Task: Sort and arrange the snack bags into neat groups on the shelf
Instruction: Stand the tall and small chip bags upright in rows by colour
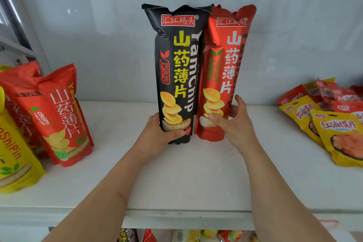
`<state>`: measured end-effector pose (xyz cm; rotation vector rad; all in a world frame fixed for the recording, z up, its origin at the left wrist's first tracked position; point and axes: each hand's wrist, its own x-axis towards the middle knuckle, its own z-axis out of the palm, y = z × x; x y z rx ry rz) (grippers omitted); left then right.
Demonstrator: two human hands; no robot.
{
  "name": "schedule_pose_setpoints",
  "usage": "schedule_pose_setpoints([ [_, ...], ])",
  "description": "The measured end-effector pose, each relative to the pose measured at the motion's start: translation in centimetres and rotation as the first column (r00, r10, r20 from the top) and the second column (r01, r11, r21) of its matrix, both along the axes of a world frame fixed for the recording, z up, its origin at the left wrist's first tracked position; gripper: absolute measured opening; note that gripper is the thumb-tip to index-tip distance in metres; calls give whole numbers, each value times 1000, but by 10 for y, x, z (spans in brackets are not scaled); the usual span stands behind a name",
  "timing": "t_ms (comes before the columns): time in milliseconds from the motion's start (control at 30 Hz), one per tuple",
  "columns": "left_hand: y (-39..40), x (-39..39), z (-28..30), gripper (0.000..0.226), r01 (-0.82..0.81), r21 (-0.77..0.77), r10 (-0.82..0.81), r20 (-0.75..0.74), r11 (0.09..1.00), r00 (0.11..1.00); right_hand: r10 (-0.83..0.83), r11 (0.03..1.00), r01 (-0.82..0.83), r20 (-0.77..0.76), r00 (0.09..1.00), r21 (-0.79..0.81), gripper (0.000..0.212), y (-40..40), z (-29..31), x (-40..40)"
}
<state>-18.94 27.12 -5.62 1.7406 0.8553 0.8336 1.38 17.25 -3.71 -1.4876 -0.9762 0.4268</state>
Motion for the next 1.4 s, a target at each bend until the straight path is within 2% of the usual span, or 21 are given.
schedule_pose_setpoints([
  [100, 3, 8, 1, 52, 16, -12, -16, 16, 1000, 1000, -6, 1000, 6, 45, 999, 13, 70, 5, -2, 7],
  [167, 3, 14, 4, 47, 25, -20, -25, 17, 999, 1000, 1, 1000, -1, 79, 997, 4, 64, 7, -2, 15],
  [300, 9, 24, 8, 48, 33, -26, -33, 24, 999, 999, 15, 999, -9, 141, 990, -41, 69, 8, -2, 35],
  [533, 22, 43, 7, 48, 5, -11, -4, 53, 1000, 999, 33, 998, -24, 137, 990, -66, 70, 17, -4, 61],
  [667, 28, 53, 7, 50, -21, -15, 22, 62, 1000, 998, 68, 997, -64, 78, 995, -43, 80, 21, -3, 68],
  [767, 33, 59, 5, 53, -47, -12, 48, 59, 999, 997, 88, 996, -87, 48, 995, -29, 77, 26, 0, 66],
  [967, 29, 62, 6, 68, -118, 2, 118, 38, 993, 992, 63, 998, -63, 47, 997, -2, 78, 38, -1, 69],
  [1033, 25, 61, 11, 92, -190, 17, 190, 16, 982, 982, 90, 996, -89, 57, 994, -29, 82, 38, -1, 75],
  [1100, 21, 58, 16, 110, -370, 142, 378, -34, 918, 925, 120, 992, -117, 70, 990, -46, 81, 36, 1, 80],
  [1167, 10, 58, 21, 98, -505, 430, 525, 81, 748, 847, 147, 988, -144, 62, 987, -49, 80, 34, 2, 85],
  [1200, 1, 60, 27, 87, -525, 586, 515, 202, 618, 833, 157, 987, -155, 50, 986, -47, 80, 33, 1, 87],
  [1267, -13, 72, 36, 71, -485, 791, 343, 368, 372, 864, 183, 983, -182, 13, 983, -37, 81, 31, 1, 88],
  [1300, -20, 81, 40, 67, -429, 840, 239, 365, 331, 900, 195, 980, -195, -8, 981, -30, 82, 30, 1, 89],
  [1333, -26, 92, 43, 68, -358, 860, 168, 317, 365, 933, 210, 977, -210, -27, 977, -25, 82, 30, 0, 89],
  [1400, -40, 113, 54, 80, -222, 753, 128, 182, 619, 975, 239, 971, -239, -49, 970, -8, 76, 28, 0, 89],
])
